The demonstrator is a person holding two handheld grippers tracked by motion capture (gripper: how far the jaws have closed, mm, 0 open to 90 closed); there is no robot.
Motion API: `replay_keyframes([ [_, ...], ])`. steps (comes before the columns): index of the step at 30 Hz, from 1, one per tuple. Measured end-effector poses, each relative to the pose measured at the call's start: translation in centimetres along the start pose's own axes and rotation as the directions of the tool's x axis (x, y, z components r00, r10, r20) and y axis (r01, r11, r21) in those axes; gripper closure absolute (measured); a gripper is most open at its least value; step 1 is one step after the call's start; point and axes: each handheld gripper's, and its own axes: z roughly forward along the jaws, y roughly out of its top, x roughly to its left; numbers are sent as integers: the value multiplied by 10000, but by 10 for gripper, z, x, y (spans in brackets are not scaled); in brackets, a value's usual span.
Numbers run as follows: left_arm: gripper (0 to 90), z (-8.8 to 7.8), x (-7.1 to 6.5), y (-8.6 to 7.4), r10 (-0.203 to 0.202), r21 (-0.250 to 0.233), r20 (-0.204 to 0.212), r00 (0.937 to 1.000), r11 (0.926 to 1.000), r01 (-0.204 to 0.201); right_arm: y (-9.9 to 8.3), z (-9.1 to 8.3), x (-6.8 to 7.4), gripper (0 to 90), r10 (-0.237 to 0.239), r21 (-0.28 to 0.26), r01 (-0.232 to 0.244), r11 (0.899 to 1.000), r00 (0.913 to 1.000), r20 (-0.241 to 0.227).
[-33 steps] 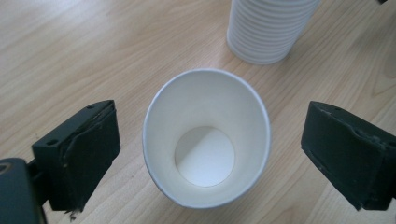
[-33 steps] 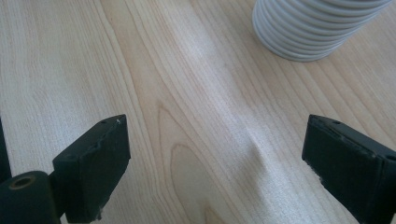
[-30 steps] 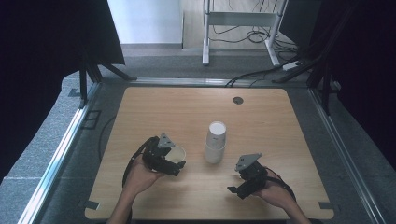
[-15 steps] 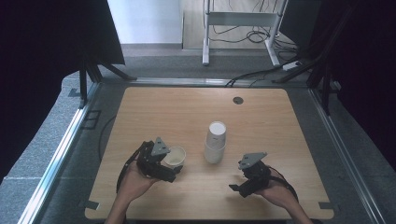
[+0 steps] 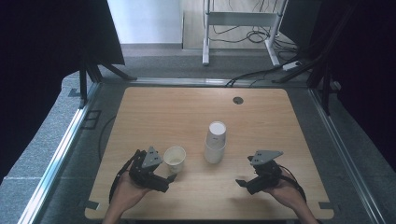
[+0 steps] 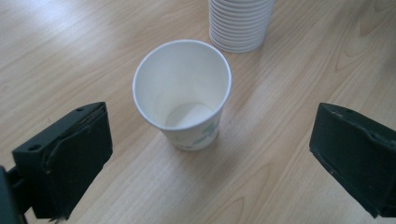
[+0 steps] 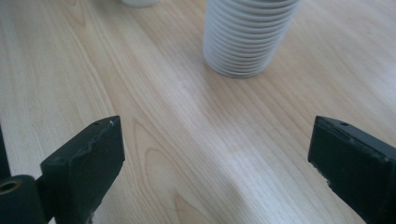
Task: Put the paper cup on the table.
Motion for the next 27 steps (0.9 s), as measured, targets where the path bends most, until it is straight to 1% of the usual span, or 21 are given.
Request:
replay_keyframes([
  [4,0,-1,-1,-7,-81,-106,55,10000,9999,82,-6,-8,-5,27,226,-203,-222,9995,9996,184],
  [7,0,0,-2,-14,29,-33,7,10000,10000,-29,-13,-13,-9,22,415,-238,-406,9989,9985,355],
  [10,0,2,-2,-22,101,97,9,9999,9999,-101,-20,-18,-13,19,578,-249,-565,9981,9968,552],
  [12,0,3,-2,-27,179,213,-91,9998,9996,-177,-24,-21,-16,13,706,-262,-690,9973,9954,653],
  [14,0,6,-2,-32,160,392,-87,9998,9991,-156,-29,-23,-18,10,824,-246,-807,9964,9936,768],
  [16,0,9,-2,-37,155,596,-115,9998,9981,-148,-34,-24,-21,8,919,-155,-909,9957,9919,882],
  [18,0,13,-2,-40,231,857,-154,9996,9961,-217,-39,-23,-23,7,958,7,-963,9953,9900,1034],
  [20,0,17,-2,-43,327,1146,-258,9991,9930,-295,-46,-21,-26,7,992,250,-1027,9944,9882,1164],
  [23,0,24,-3,-48,530,1617,-397,9978,9858,-459,-54,-19,-30,7,1084,595,-1171,9913,9852,1327],
  [25,0,27,-3,-50,503,1789,-296,9983,9829,-442,-60,-16,-33,7,1240,791,-1357,9876,9828,1370],
  [27,0,31,-3,-53,491,1905,-190,9986,9807,-446,-64,-12,-36,7,1276,986,-1428,9848,9810,1463],
])
